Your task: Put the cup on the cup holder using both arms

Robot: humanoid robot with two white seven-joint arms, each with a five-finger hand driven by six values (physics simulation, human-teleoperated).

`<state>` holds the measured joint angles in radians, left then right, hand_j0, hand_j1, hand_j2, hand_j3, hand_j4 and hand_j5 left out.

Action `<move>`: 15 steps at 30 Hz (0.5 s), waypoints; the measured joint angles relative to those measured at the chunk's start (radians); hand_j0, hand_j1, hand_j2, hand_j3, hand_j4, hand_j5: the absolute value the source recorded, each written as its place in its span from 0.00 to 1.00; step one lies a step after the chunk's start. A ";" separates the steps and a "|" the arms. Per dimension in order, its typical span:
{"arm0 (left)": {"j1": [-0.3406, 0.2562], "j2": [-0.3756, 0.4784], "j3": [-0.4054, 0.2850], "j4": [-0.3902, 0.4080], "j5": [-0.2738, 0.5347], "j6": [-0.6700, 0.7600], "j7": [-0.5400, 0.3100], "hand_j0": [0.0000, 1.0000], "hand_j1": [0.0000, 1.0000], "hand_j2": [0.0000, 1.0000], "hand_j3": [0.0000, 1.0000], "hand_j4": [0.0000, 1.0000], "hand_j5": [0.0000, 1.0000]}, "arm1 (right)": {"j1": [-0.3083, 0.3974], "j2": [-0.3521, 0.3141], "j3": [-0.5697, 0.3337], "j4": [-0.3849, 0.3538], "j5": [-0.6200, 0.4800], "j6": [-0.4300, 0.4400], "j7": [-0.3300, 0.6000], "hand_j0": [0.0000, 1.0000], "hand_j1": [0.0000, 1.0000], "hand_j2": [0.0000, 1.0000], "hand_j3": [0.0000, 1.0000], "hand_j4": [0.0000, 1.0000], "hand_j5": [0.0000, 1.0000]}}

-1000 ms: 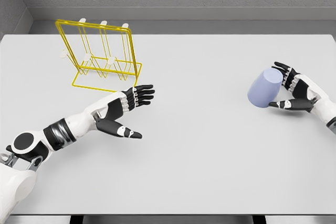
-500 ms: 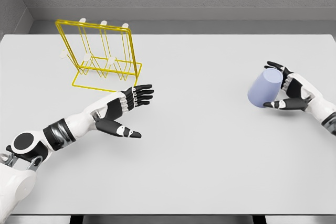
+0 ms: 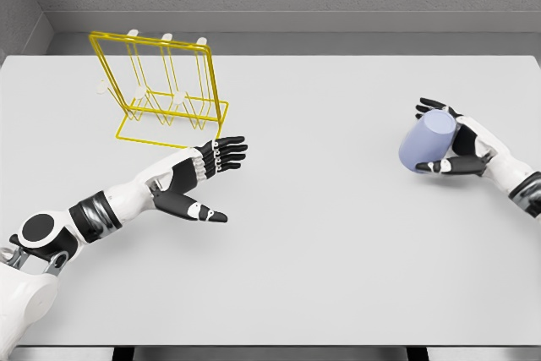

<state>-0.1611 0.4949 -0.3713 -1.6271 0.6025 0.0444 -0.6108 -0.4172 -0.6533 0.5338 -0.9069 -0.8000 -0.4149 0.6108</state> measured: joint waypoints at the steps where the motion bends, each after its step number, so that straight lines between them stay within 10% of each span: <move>1: -0.003 0.000 0.000 0.001 0.000 0.000 0.000 1.00 1.00 1.00 1.00 1.00 1.00 | -0.006 0.002 0.000 0.001 0.000 0.001 0.000 0.93 0.93 0.93 0.93 0.93 0.93; 9: -0.003 0.000 0.004 0.013 0.001 0.001 0.000 1.00 1.00 1.00 1.00 1.00 1.00 | -0.009 0.008 0.008 0.003 -0.009 0.005 -0.001 0.67 0.67 0.67 0.67 0.67 0.67; 15: -0.005 -0.001 0.016 0.023 0.003 0.002 0.000 1.00 1.00 1.00 1.00 1.00 1.00 | -0.018 0.008 0.010 0.004 -0.001 0.001 0.000 0.66 0.66 0.66 0.66 0.66 0.66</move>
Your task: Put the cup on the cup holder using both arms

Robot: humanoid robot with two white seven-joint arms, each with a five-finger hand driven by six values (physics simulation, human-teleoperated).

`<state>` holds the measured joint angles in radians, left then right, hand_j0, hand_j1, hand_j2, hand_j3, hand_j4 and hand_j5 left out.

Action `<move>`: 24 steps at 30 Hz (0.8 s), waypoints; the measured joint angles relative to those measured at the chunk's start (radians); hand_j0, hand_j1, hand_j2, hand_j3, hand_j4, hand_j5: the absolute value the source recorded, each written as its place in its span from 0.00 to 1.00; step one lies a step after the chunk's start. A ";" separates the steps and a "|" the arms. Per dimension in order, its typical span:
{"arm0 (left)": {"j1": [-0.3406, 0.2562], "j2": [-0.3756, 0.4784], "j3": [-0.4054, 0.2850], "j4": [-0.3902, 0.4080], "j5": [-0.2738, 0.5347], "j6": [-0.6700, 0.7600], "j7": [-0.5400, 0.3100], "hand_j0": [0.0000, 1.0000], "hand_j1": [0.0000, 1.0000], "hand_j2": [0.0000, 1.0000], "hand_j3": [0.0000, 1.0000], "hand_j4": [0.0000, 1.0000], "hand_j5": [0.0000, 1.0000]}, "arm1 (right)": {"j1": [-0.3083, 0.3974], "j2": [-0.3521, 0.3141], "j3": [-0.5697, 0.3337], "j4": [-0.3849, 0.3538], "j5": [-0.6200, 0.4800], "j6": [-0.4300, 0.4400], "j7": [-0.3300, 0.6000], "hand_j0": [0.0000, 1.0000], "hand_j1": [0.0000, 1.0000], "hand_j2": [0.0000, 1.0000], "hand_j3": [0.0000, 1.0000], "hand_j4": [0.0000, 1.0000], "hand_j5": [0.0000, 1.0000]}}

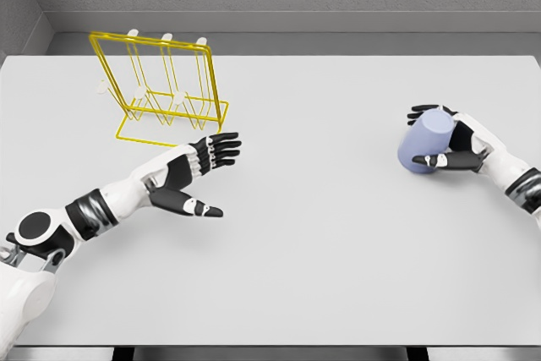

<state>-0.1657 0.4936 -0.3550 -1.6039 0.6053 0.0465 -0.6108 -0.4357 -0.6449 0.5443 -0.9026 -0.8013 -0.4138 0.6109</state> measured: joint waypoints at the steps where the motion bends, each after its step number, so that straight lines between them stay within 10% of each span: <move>1: 0.000 0.000 0.000 0.001 0.000 0.000 0.000 1.00 1.00 1.00 1.00 1.00 1.00 | -0.002 0.000 0.000 0.000 0.001 -0.001 0.000 0.67 0.67 0.67 0.67 0.67 0.67; 24: -0.005 -0.008 0.002 0.034 -0.001 0.001 0.000 1.00 1.00 1.00 1.00 1.00 1.00 | -0.046 0.024 -0.003 -0.124 0.003 -0.006 0.000 0.69 0.69 0.69 0.69 0.69 0.69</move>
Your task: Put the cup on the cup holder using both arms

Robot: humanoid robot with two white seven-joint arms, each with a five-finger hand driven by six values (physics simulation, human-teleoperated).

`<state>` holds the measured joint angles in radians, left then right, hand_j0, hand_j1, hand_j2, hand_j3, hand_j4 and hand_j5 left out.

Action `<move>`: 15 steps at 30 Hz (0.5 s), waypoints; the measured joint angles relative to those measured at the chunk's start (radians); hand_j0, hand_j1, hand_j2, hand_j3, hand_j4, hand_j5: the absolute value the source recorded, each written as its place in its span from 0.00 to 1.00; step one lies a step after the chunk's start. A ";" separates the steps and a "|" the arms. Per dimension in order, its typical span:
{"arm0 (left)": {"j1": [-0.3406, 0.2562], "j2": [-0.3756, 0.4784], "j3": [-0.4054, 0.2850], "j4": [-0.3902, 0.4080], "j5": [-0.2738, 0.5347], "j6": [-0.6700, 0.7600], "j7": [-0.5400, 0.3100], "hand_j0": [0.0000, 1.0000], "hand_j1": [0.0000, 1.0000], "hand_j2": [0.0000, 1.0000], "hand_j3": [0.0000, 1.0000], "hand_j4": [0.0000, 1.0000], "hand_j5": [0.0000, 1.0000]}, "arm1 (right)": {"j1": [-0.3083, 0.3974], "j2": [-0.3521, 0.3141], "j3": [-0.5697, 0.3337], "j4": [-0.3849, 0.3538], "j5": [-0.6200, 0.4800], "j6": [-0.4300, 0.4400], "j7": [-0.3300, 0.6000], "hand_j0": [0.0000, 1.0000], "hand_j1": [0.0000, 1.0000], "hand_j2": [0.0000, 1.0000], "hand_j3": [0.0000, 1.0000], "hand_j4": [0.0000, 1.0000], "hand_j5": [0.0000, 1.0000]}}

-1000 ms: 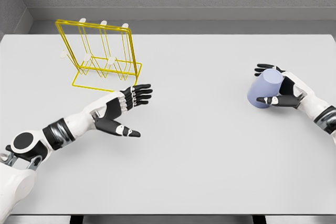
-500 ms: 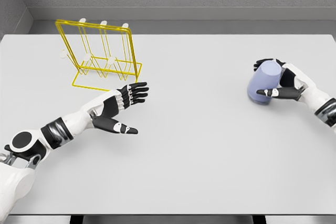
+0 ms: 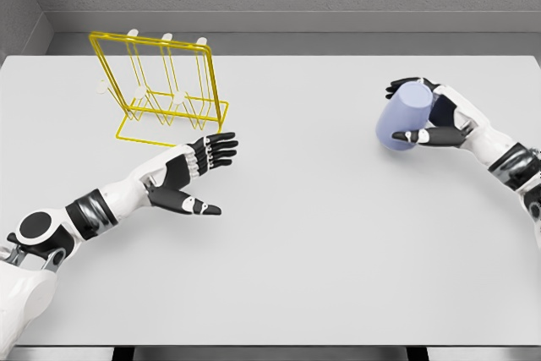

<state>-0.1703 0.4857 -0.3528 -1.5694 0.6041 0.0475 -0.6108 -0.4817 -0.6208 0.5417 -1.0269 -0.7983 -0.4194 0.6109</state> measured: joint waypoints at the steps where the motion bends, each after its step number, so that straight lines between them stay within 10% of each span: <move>1: 0.000 0.000 0.000 0.002 0.000 0.000 0.000 1.00 1.00 1.00 1.00 1.00 1.00 | 0.000 0.003 0.001 -0.010 0.000 0.000 0.000 0.69 0.69 0.69 0.69 0.69 0.69; 15: -0.002 -0.002 0.000 0.015 0.000 0.001 0.000 1.00 1.00 1.00 1.00 1.00 1.00 | -0.003 0.056 0.068 -0.126 0.003 0.000 0.000 0.70 0.70 0.70 0.70 0.70 0.70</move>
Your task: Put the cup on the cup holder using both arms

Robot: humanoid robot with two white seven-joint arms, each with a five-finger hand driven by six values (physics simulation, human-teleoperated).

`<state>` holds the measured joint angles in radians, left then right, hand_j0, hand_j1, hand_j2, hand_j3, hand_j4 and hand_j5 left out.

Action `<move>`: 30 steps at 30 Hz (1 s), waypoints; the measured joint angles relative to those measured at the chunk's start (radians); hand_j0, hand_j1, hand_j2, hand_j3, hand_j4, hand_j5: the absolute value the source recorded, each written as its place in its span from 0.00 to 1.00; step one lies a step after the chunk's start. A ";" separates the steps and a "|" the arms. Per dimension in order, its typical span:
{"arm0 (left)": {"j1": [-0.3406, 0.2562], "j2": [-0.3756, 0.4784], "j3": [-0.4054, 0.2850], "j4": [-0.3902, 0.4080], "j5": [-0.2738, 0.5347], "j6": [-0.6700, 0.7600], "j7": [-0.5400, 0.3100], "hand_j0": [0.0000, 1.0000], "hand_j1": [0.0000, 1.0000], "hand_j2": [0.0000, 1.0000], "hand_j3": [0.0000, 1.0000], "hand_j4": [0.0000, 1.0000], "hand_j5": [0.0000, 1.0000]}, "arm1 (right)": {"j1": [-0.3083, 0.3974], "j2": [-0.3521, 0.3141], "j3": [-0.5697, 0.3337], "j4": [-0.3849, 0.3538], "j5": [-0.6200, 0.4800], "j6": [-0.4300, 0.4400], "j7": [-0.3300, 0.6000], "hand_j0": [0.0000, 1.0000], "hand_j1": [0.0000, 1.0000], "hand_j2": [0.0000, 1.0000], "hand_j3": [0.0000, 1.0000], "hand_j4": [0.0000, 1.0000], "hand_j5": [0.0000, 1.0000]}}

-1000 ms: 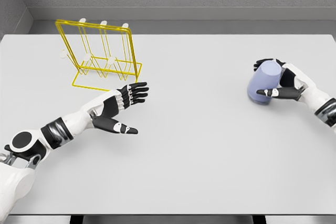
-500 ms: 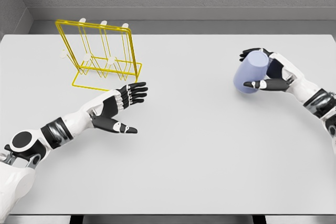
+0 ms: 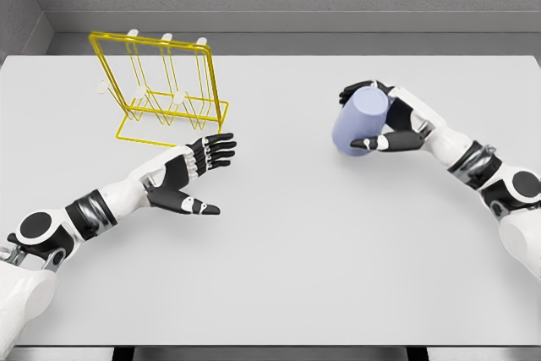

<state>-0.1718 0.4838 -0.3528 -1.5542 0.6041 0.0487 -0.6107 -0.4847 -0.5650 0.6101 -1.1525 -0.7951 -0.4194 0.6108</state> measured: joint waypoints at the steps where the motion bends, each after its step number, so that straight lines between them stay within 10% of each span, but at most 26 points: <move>1: 0.000 0.000 0.000 0.000 0.000 0.000 0.000 1.00 1.00 1.00 1.00 1.00 1.00 | 0.000 0.006 0.011 -0.006 0.001 0.000 0.000 0.70 0.70 0.70 0.70 0.70 0.70; 30: -0.012 -0.130 0.042 0.137 -0.062 -0.006 0.000 1.00 1.00 1.00 1.00 1.00 1.00 | -0.015 0.158 0.217 -0.009 0.038 0.000 0.000 0.72 0.72 0.72 0.72 0.72 0.72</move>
<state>-0.1841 0.3534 -0.3104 -1.4176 0.5421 0.0426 -0.6107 -0.5001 -0.4069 0.8269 -1.1618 -0.7569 -0.4195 0.6106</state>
